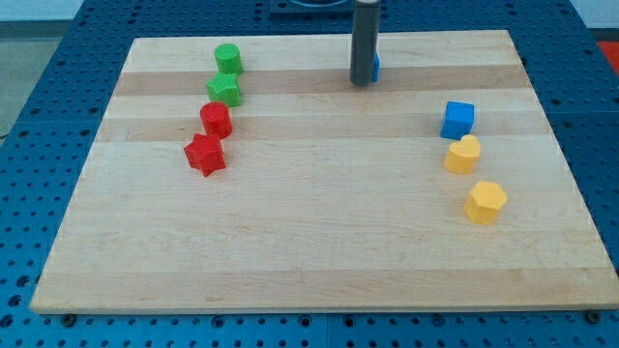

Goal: Place the blue triangle above the blue cube

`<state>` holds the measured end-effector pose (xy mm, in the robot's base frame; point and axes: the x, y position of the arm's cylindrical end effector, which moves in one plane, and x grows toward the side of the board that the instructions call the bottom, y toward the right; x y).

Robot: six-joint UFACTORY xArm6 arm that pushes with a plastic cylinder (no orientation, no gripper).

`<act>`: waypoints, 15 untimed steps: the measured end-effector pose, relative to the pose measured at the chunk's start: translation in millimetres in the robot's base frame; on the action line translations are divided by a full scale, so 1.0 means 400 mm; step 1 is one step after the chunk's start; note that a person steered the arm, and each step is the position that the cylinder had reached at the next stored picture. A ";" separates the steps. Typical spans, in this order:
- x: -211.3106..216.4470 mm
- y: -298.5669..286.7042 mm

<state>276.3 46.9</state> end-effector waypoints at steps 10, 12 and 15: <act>0.012 0.264; 0.012 0.222; 0.363 0.228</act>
<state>421.5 138.0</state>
